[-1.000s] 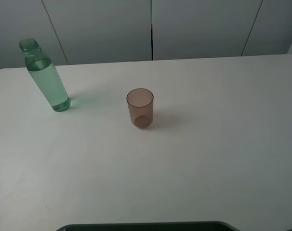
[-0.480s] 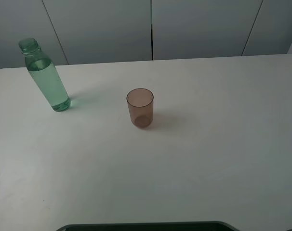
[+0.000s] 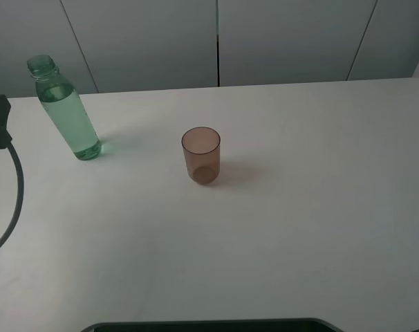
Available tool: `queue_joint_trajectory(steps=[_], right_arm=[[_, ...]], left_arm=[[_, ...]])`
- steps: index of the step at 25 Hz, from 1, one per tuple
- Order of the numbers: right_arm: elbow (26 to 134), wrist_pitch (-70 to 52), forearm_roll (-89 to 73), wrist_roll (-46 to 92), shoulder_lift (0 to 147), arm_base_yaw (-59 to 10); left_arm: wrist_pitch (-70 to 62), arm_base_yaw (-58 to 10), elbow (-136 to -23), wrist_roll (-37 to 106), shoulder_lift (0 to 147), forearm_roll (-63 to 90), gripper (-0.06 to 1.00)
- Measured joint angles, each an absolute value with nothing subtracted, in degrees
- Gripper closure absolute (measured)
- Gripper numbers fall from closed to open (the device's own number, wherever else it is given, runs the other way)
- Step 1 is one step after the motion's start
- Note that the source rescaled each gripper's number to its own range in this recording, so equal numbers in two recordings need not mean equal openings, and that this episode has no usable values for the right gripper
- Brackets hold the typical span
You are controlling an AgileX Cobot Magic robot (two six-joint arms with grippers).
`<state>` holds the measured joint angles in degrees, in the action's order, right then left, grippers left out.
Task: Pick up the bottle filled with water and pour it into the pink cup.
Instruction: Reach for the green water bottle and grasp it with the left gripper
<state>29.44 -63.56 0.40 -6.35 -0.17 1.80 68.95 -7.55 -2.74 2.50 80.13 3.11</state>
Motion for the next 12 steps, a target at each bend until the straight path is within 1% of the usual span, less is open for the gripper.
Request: queue_joint_trajectory(steps=[5, 12], right_arm=[[29.44, -63.56, 0.4, -6.35, -0.17, 1.8], [29.44, -63.56, 0.4, -6.35, -0.17, 1.8]], left_arm=[[69.09, -7.55, -4.51, 2.9, 88.51, 2.42, 0.01], [69.09, -7.55, -11.07, 3.15, 97.07, 0.73, 0.01]])
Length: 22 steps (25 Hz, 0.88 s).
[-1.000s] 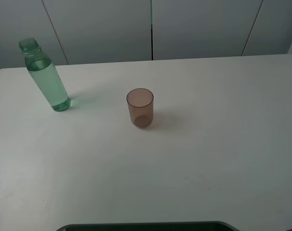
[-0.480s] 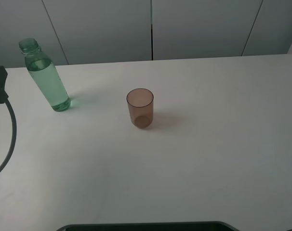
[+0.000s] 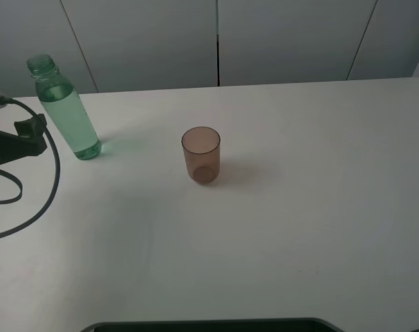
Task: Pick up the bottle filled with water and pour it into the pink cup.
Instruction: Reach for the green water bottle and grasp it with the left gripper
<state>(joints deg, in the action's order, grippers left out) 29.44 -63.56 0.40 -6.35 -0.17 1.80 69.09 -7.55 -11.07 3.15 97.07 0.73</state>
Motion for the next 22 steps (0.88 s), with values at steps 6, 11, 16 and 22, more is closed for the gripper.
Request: queue_joint_trajectory(steps=[6, 11, 16, 22], right_arm=[[29.44, -63.56, 0.4, -6.35, -0.17, 1.8], [29.44, -63.56, 0.4, -6.35, -0.17, 1.8], [29.44, -63.56, 0.4, -6.35, -0.17, 1.8], [29.44, -63.56, 0.4, -6.35, -0.17, 1.8]], left_arm=[[69.23, -7.68, -16.27, 3.15, 102.58, -2.36, 0.01], [69.23, -7.68, -19.53, 3.15, 106.9, -3.23, 0.01], [69.31, -7.72, -23.36, 2.16, 110.3, -4.8, 0.01], [69.34, -7.82, -27.1, 2.03, 112.58, -6.9, 0.01]])
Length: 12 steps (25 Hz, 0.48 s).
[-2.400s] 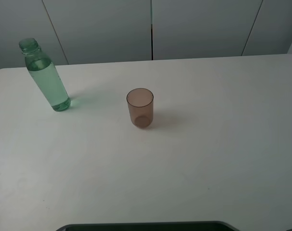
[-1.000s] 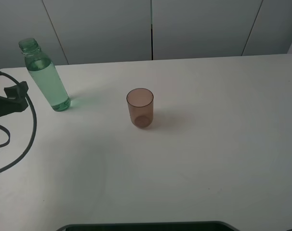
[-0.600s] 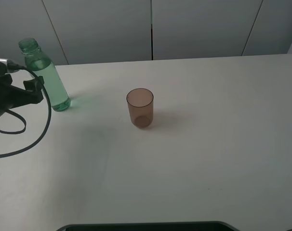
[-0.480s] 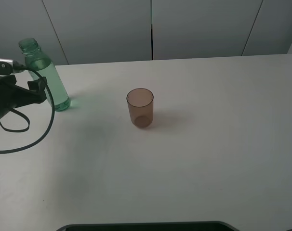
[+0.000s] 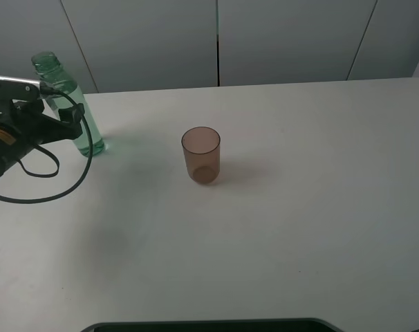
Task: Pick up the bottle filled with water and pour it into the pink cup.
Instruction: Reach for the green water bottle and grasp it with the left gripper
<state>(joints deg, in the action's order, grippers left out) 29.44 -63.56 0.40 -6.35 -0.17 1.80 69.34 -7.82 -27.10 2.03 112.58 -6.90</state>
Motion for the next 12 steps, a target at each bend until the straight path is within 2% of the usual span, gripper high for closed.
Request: queue_joint_trajectory(steps=[12], right_arm=[[29.44, -63.56, 0.4, -6.35, -0.17, 1.8]], left_arm=[[68.7, -7.82, -34.15, 0.58, 115.75, -9.76, 0.01]])
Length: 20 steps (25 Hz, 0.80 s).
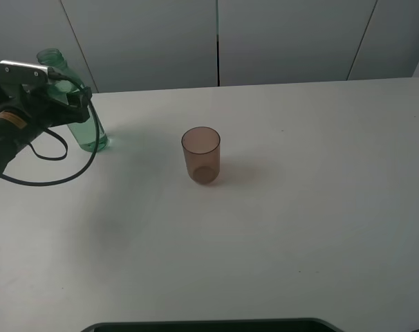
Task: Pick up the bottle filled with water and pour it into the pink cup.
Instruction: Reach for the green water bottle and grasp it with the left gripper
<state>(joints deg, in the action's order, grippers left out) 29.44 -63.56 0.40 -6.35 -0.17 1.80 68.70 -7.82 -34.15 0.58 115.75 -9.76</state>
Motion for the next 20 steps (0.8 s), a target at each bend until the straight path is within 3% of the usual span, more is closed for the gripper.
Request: queue_joint_trajectory(steps=[16, 17, 18, 19, 20], right_arm=[[29.44, -63.56, 0.4, -6.35, -0.17, 1.8], [29.44, -63.56, 0.4, -6.35, -0.17, 1.8], [29.44, -63.56, 0.4, -6.35, -0.17, 1.8], [29.44, -63.56, 0.4, -6.35, -0.17, 1.8], [29.44, -63.56, 0.4, -6.35, -0.17, 1.8]], left_arm=[[68.19, -7.82, -38.75, -1.36, 121.98, -13.83, 0.01], [68.19, -7.82, -38.75, -1.36, 121.98, -13.93, 0.08], [68.19, -7.82, -38.75, -1.36, 121.98, -13.93, 0.24], [68.19, -7.82, -38.75, -1.36, 121.98, -13.81, 0.53], [68.19, -7.82, -38.75, -1.62, 121.98, -13.57, 0.92]])
